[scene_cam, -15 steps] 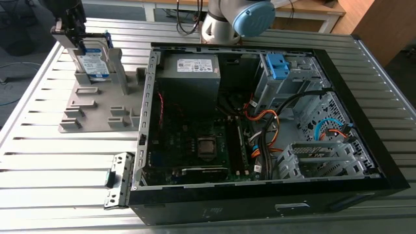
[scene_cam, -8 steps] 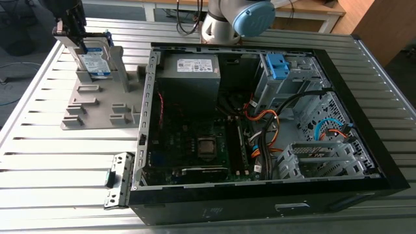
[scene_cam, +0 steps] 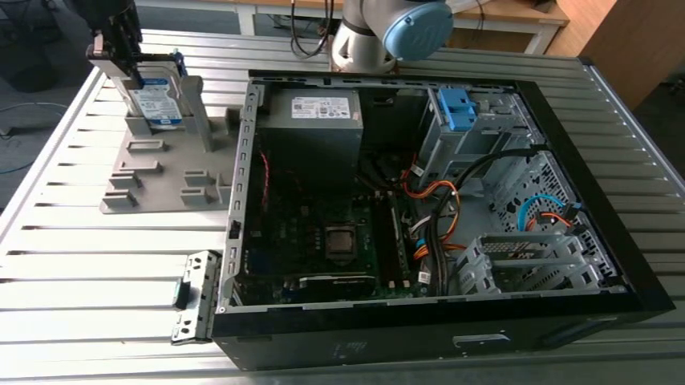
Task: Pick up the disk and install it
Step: 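Pick up the disk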
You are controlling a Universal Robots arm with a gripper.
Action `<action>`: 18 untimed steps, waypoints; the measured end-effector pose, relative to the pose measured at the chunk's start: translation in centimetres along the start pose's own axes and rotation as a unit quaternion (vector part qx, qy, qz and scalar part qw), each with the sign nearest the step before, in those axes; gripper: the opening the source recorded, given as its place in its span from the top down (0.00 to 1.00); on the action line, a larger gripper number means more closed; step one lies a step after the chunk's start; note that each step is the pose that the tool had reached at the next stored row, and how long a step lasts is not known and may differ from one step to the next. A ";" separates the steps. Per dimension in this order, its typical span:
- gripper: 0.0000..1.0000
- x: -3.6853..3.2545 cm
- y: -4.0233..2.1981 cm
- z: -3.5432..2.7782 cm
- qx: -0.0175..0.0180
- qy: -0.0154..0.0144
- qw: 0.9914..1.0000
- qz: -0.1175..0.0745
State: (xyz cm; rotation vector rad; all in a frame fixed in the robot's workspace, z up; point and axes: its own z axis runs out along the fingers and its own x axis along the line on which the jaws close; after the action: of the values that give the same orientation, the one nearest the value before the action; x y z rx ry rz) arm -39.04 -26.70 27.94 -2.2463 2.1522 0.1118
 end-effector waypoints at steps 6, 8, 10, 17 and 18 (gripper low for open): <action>0.64 -0.03 0.02 -0.43 0.000 0.000 1.000 0.000; 0.64 -0.05 0.02 -0.59 0.000 0.000 1.000 0.000; 0.64 -0.06 0.02 -0.77 0.000 0.000 1.000 0.000; 0.64 -0.09 0.04 -1.20 0.000 -0.001 1.000 0.000; 0.64 -0.09 0.04 -1.24 0.000 -0.001 1.000 0.000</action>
State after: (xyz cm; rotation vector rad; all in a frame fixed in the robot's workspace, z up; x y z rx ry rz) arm -39.05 -26.70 29.18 -2.2456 2.1515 0.1136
